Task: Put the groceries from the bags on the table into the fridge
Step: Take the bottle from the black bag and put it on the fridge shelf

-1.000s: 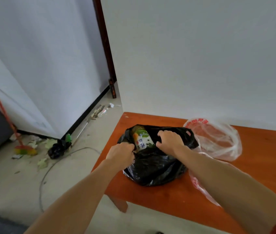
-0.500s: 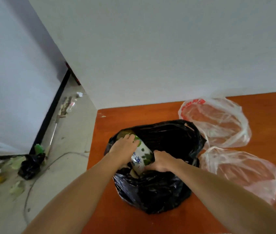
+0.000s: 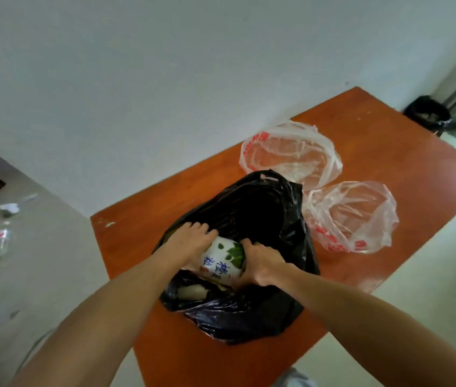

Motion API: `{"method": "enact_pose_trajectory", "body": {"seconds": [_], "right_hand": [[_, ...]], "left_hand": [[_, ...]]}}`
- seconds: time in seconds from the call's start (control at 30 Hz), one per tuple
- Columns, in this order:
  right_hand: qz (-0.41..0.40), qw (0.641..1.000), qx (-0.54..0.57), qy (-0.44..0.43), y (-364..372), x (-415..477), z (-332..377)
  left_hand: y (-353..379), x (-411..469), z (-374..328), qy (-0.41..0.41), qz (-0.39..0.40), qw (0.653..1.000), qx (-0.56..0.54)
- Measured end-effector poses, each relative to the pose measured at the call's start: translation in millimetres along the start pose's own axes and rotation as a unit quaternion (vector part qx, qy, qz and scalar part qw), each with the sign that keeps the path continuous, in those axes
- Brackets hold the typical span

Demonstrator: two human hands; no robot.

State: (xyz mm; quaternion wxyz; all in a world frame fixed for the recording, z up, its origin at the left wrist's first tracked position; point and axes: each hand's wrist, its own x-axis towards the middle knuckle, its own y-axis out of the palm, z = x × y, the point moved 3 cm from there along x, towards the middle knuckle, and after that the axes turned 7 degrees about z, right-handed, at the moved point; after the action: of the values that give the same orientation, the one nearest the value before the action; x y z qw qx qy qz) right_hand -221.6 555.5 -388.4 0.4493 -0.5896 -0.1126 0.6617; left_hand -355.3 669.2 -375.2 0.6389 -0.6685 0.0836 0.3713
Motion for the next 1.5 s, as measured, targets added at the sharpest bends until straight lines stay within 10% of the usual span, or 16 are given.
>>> {"method": "enact_pose_trajectory", "body": {"seconds": [0.43,0.87,1.5], "right_hand": [[-0.248,0.952,-0.175,-0.043,-70,-76,32],[-0.398,0.890,-0.220,-0.041,-137,-163,14],[-0.533,0.819,-0.114,0.177,-107,-431,-289]], "left_hand": [[-33,-69,20,-0.068,-0.283,0.957,0.008],[-143,-115,17,-0.012,-0.391,0.918,0.057],[-311,-73,-322,0.113,-0.474,0.873,0.028]]}}
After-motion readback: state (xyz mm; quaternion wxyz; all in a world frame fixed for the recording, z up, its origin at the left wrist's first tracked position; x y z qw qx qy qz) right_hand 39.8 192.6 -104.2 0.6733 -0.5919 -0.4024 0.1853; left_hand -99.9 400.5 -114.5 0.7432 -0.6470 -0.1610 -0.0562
